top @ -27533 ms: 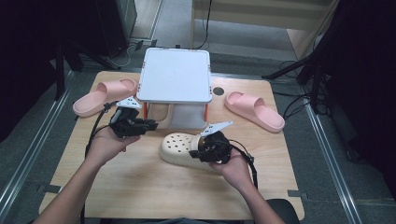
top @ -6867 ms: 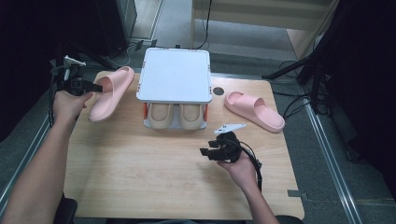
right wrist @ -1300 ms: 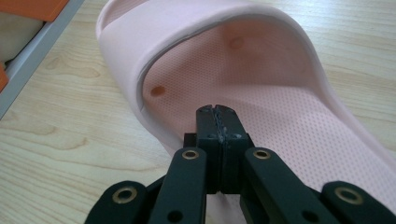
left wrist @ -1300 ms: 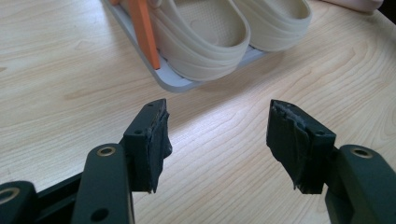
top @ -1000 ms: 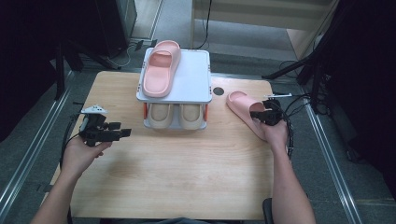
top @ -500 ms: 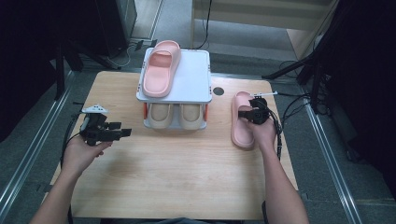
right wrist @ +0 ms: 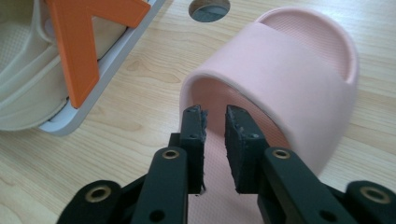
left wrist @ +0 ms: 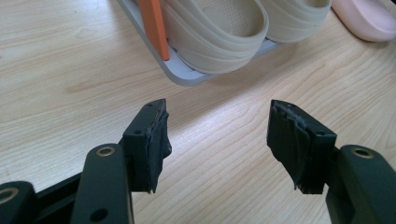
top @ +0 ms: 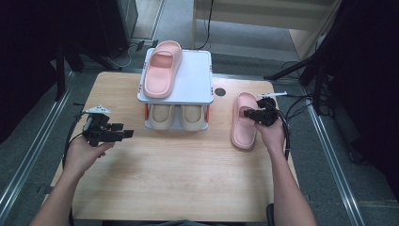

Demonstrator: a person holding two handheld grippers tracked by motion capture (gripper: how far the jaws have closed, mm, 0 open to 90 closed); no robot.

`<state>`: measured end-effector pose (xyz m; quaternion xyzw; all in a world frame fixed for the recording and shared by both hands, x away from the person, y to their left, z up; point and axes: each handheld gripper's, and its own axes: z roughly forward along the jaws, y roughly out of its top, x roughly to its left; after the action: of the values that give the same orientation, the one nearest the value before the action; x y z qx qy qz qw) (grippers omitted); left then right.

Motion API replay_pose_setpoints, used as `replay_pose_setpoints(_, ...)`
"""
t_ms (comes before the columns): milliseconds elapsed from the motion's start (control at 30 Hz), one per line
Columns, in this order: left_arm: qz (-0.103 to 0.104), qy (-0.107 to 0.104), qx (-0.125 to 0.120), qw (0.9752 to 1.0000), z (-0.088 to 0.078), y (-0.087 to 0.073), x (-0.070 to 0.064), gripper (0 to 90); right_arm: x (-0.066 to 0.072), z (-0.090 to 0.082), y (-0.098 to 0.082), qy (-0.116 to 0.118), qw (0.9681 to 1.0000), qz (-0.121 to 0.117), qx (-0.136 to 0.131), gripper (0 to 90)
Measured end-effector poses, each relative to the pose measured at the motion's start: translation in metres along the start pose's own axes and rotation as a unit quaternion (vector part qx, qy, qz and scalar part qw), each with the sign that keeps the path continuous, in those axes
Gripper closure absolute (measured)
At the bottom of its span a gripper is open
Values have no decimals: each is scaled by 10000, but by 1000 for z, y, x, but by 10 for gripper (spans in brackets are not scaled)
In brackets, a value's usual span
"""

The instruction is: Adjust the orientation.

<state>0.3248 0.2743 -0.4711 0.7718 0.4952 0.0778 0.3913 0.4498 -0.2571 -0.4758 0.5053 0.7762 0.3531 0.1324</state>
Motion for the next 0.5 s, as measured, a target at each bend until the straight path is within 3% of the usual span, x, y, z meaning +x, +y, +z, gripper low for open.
replay_pose_setpoints(233, 100, -9, 19, 9999, 7, 5, -1, 387, -6, -15, -8, -266, 9994, -55, -210, 653)
replay_pose_setpoints(500, 130, -83, 18, 9999, 16, 10, -1, 389, -21, -25, -23, -444, 9983, 184, -341, 573)
